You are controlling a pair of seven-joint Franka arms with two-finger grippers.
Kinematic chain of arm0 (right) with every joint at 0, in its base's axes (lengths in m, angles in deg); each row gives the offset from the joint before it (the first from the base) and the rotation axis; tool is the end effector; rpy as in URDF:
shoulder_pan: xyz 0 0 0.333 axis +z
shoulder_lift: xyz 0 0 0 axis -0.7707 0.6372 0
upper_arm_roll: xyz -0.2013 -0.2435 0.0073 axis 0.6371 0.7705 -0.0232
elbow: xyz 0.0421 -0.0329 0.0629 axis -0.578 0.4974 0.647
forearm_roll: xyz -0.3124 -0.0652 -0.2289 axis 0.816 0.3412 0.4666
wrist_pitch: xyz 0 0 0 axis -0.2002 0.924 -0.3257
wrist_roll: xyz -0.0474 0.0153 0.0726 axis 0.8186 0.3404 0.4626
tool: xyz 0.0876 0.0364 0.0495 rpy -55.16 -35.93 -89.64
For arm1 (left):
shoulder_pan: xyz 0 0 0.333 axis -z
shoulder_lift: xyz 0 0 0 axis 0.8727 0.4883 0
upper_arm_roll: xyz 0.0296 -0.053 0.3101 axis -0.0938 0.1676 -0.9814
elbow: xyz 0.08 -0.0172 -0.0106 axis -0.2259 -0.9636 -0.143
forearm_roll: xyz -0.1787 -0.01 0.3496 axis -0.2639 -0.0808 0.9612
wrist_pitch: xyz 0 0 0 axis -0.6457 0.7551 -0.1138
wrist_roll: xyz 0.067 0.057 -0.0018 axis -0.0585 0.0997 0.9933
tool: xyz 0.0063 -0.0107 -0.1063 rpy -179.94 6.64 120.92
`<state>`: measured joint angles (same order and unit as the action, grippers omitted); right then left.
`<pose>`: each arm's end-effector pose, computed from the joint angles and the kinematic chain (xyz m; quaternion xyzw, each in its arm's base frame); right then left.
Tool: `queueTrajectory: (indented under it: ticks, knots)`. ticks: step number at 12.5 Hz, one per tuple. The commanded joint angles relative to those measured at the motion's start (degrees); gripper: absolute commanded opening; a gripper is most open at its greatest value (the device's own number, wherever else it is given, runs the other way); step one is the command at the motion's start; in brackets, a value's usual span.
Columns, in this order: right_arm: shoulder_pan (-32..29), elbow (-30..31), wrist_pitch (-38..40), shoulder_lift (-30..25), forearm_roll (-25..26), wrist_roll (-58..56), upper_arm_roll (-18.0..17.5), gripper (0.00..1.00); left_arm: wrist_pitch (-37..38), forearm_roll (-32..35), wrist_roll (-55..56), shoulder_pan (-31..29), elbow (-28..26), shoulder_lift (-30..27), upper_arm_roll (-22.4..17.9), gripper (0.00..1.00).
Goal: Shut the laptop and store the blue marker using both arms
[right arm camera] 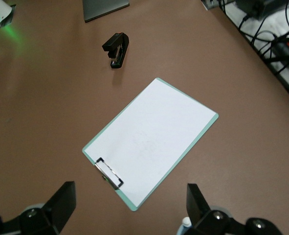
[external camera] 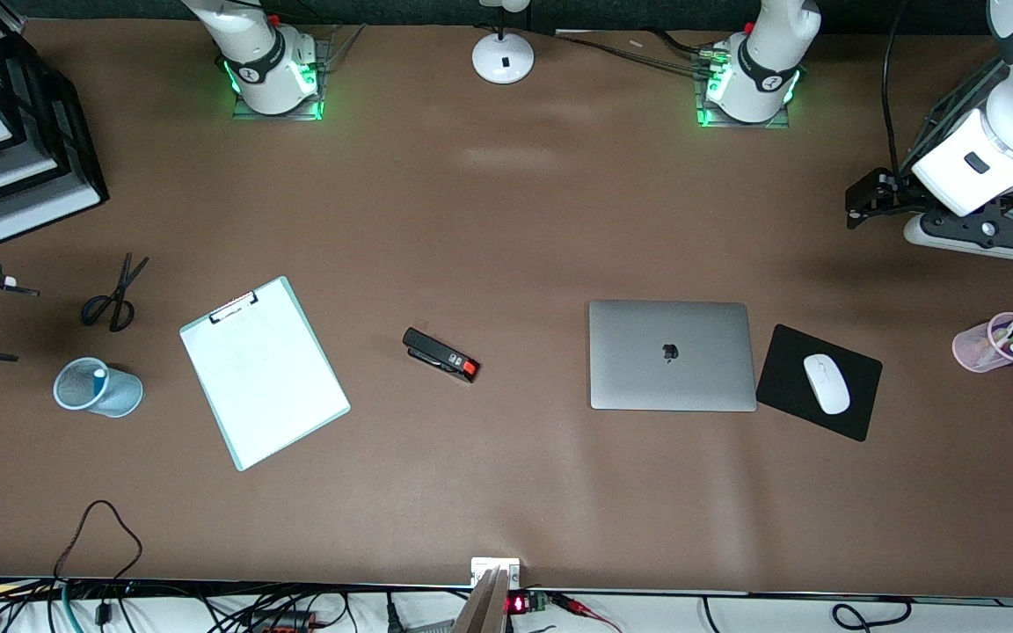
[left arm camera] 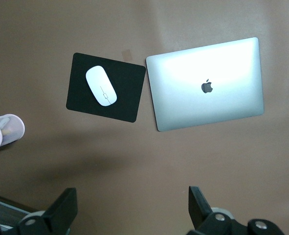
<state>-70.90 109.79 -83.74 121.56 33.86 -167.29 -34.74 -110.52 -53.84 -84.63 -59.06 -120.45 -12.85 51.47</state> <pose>0.6503 -0.2264 0.4338 -0.7795 -0.5399 -0.1612 0.2737 0.5450 -0.0459 0.5724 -0.9962 0.0822 0.0238 0.0161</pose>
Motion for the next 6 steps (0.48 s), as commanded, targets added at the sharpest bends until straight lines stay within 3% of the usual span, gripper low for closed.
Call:
queueTrajectory:
  ticks: [1, 6]
  knots:
    - [2.1, -3.0, 4.4, -1.3, 3.4, 12.0, 0.0, 1.00, 1.1, -0.6, -1.3, -0.2, 1.6, 0.7, 0.3, 1.00]
    - [8.5, -5.8, 6.5, -2.6, 8.7, 29.4, 0.1, 1.00, 1.1, -0.5, -1.3, -0.2, 1.7, 0.9, 0.3, 1.00]
